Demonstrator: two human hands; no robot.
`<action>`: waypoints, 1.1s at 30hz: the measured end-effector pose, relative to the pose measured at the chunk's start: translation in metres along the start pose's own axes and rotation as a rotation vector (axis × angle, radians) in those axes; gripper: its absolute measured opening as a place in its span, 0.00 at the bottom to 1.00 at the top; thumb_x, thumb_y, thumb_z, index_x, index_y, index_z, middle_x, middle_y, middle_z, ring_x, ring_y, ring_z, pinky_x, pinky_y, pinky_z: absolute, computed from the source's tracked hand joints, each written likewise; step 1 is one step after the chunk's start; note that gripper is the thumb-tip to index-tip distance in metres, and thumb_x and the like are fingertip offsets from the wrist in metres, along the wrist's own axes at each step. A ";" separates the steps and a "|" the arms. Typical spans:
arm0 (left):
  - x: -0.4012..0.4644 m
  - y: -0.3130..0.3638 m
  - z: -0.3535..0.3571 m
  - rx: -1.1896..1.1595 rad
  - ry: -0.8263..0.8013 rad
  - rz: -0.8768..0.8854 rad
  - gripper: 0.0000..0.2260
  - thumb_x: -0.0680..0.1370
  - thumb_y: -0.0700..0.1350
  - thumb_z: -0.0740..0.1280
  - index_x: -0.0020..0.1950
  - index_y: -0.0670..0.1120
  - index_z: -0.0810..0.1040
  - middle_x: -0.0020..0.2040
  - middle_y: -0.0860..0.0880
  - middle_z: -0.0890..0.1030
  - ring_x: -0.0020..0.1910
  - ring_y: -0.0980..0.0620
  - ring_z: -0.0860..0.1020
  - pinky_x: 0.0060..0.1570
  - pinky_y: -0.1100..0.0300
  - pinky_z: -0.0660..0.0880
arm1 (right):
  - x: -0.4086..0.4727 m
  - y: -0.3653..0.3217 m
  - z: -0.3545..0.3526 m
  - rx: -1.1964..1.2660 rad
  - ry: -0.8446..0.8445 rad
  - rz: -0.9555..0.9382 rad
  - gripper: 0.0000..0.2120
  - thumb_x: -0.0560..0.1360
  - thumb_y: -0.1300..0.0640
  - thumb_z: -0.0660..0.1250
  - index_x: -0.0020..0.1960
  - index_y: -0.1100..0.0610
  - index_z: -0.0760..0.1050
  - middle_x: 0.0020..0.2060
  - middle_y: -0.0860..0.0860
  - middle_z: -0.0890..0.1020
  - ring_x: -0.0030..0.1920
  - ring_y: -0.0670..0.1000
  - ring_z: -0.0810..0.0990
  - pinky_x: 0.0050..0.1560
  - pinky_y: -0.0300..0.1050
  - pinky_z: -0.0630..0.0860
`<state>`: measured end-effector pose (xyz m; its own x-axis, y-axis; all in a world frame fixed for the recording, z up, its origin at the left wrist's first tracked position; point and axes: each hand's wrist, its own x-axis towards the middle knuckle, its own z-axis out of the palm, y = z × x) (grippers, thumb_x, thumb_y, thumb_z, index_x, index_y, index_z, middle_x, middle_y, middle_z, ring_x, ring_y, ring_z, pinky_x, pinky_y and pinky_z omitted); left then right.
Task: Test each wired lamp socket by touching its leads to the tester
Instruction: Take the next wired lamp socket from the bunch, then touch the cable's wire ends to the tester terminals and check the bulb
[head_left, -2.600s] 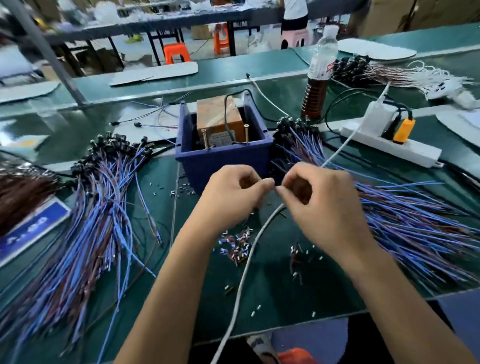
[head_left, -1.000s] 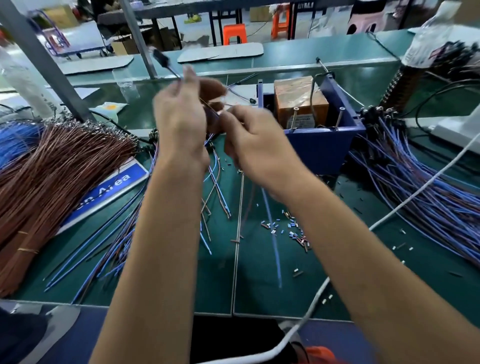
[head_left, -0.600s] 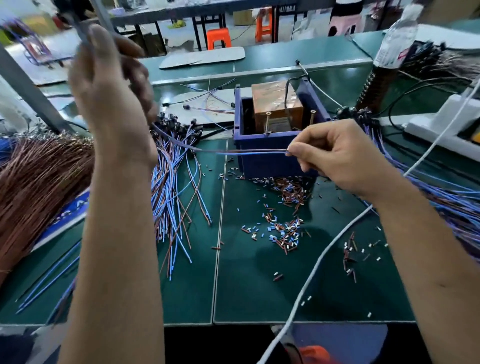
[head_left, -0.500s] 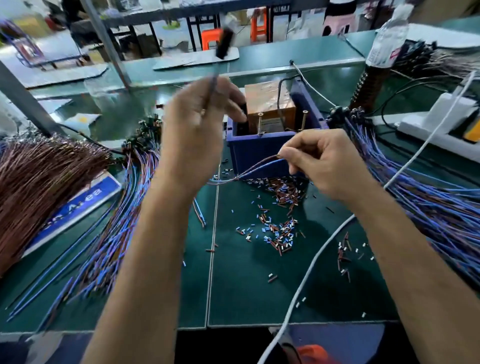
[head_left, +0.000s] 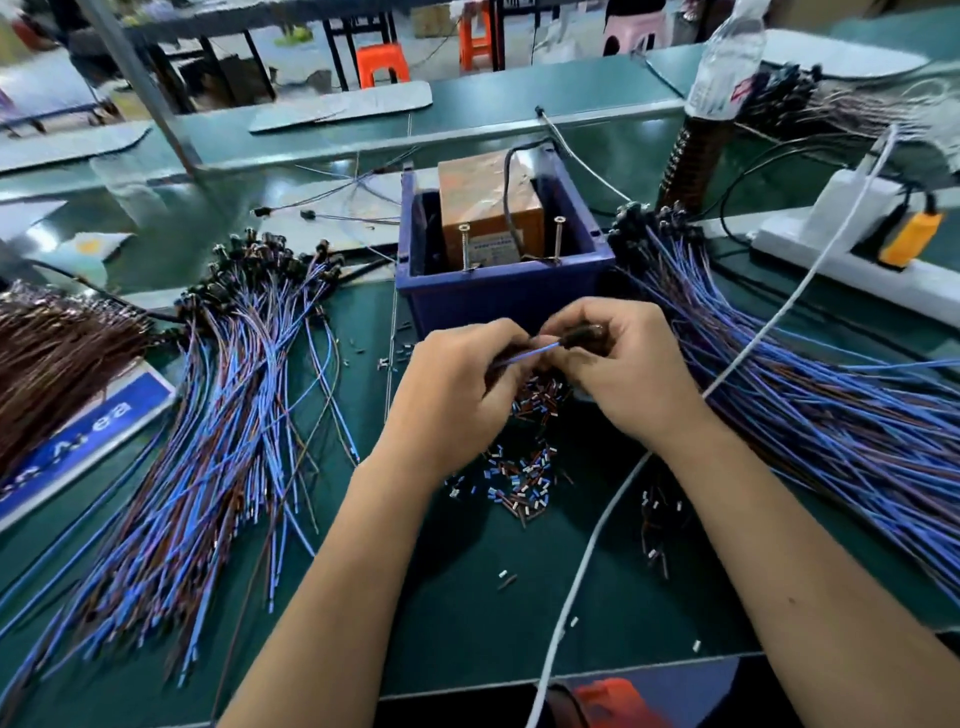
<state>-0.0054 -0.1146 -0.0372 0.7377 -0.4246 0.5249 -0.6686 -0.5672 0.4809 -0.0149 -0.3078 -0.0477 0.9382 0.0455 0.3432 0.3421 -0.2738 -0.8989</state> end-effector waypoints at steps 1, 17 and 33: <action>-0.003 0.000 0.001 -0.010 0.010 -0.004 0.04 0.78 0.40 0.68 0.50 0.46 0.83 0.39 0.51 0.83 0.38 0.48 0.80 0.39 0.49 0.76 | 0.000 0.001 0.000 0.002 -0.003 0.017 0.10 0.76 0.66 0.74 0.45 0.51 0.84 0.32 0.43 0.84 0.31 0.41 0.79 0.34 0.37 0.74; -0.003 -0.010 0.001 -0.399 0.114 -0.300 0.09 0.79 0.43 0.69 0.40 0.51 0.82 0.36 0.53 0.84 0.36 0.45 0.79 0.38 0.51 0.75 | -0.003 -0.005 -0.001 -0.071 0.124 -0.027 0.06 0.80 0.52 0.73 0.45 0.51 0.85 0.33 0.44 0.84 0.28 0.42 0.78 0.31 0.35 0.72; -0.003 0.000 0.010 -0.497 0.105 -0.287 0.07 0.79 0.42 0.69 0.43 0.48 0.84 0.37 0.50 0.86 0.39 0.46 0.83 0.44 0.48 0.81 | -0.007 -0.010 0.014 0.218 0.107 -0.009 0.06 0.79 0.60 0.73 0.44 0.53 0.83 0.26 0.43 0.79 0.24 0.41 0.72 0.27 0.31 0.67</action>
<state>-0.0067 -0.1201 -0.0459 0.8995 -0.2167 0.3793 -0.4256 -0.2392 0.8727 -0.0245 -0.2915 -0.0451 0.9278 -0.0585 0.3683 0.3651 -0.0594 -0.9291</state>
